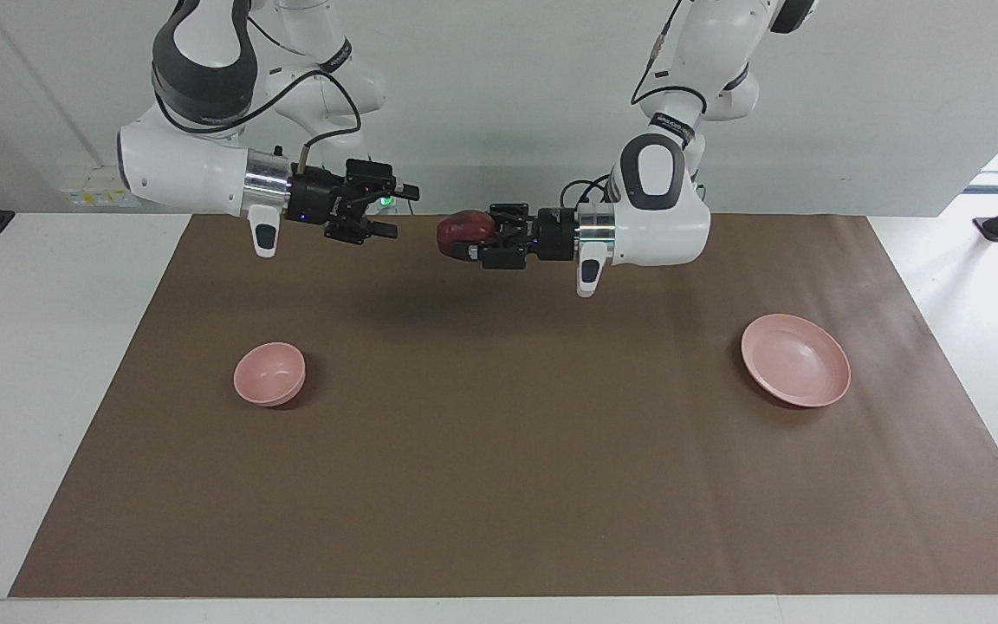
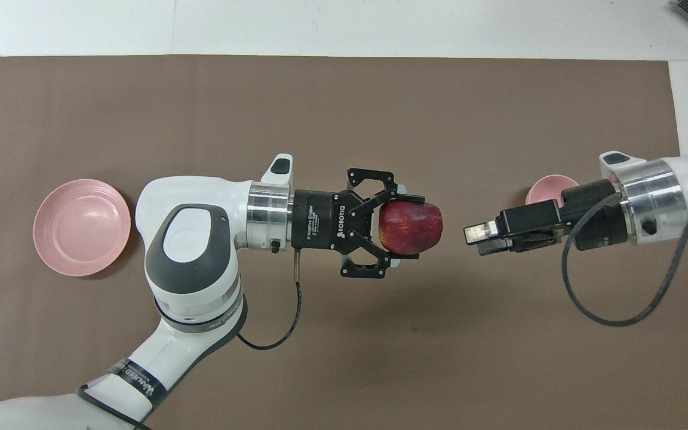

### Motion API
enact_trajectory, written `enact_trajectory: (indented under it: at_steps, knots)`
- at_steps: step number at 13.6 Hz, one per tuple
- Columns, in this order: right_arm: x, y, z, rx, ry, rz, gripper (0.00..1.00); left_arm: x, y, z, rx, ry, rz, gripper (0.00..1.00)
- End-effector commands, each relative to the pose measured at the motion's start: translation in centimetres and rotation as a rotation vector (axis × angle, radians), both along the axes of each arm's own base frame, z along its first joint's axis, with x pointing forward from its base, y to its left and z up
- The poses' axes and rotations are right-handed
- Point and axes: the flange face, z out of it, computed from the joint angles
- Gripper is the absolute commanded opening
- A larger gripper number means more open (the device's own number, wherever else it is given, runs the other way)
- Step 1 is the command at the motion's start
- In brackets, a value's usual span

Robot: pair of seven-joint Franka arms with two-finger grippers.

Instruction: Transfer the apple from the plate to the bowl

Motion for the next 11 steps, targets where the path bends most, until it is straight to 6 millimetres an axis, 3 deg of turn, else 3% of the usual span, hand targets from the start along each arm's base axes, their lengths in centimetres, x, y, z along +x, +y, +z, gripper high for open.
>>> enact_trajectory:
  at_steps: [1, 4, 11]
  knots:
    - [-0.7, 0.8, 0.3, 0.011, 0.065, -0.026, 1.0, -1.2, -2.5, 0.8, -0.017, 0.01, 0.044, 0.0]
    - [-0.7, 0.7, 0.3, 0.016, 0.035, -0.016, 1.0, -4.2, -5.9, 0.8, 0.017, -0.016, 0.082, 0.0]
    - [-0.9, 0.4, 0.1, 0.005, -0.005, 0.014, 1.0, -5.7, -7.5, 1.4, -0.01, -0.002, 0.066, 0.0]
